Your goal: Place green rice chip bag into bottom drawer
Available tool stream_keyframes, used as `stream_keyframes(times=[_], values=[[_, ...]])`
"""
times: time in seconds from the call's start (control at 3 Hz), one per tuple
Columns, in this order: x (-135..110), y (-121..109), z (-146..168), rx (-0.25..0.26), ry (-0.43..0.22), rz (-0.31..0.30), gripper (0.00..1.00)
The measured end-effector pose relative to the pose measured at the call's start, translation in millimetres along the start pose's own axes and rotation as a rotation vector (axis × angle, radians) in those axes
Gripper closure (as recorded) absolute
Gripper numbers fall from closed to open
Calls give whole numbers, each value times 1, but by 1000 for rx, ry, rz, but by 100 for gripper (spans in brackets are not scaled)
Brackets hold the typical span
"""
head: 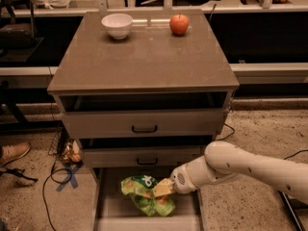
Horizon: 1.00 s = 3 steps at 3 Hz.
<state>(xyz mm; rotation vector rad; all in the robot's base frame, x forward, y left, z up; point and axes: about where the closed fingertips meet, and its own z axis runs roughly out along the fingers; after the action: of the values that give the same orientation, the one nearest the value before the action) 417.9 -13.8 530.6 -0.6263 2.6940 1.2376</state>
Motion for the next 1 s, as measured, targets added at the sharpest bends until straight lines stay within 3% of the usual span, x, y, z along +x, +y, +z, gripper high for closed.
stream_keyframes(times=[0.33,0.67,1.0], values=[[-17,-30,26,-27,-114,-15,100],[-30,-61,59,-92,-179,-22,100],[-32,-97,104,-109,-185,33,100]])
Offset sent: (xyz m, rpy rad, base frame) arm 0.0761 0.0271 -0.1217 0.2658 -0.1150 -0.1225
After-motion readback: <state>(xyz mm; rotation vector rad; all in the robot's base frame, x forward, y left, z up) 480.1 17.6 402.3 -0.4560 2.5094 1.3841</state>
